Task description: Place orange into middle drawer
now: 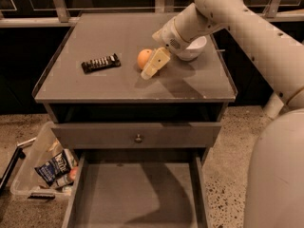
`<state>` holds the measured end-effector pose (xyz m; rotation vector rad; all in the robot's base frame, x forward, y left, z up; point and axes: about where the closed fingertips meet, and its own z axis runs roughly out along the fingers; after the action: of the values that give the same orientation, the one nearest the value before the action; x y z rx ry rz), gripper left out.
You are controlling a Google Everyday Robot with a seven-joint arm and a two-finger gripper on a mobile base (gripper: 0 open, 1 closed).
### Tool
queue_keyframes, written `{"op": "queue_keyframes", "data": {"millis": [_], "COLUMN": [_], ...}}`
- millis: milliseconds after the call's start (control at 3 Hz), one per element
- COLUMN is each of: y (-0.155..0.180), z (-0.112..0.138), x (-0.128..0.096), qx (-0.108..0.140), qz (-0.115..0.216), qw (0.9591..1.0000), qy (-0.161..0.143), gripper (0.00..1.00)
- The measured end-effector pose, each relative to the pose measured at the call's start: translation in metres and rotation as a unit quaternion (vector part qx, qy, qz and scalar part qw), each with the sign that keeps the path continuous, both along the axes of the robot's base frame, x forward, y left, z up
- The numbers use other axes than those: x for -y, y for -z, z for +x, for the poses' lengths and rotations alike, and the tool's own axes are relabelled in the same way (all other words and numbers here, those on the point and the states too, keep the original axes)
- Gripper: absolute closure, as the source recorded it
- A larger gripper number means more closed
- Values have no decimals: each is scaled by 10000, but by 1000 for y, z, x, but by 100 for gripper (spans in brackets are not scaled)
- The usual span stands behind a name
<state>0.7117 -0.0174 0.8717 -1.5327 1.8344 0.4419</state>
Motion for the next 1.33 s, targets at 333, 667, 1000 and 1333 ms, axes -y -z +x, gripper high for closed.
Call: {"op": "queue_keyframes", "data": {"millis": [333,667,1000,1333], "y": [10,10,10,10], "z": [6,7,7,7], "x": [-6,-6,-6,-6], "qx": [-218,-223,-223,-223], "qz": [75,77,77,77], "qw": [9997,9997,9997,9997], "qy": [-61,-66,-66,-67], "gripper": [0,18,41,64]}}
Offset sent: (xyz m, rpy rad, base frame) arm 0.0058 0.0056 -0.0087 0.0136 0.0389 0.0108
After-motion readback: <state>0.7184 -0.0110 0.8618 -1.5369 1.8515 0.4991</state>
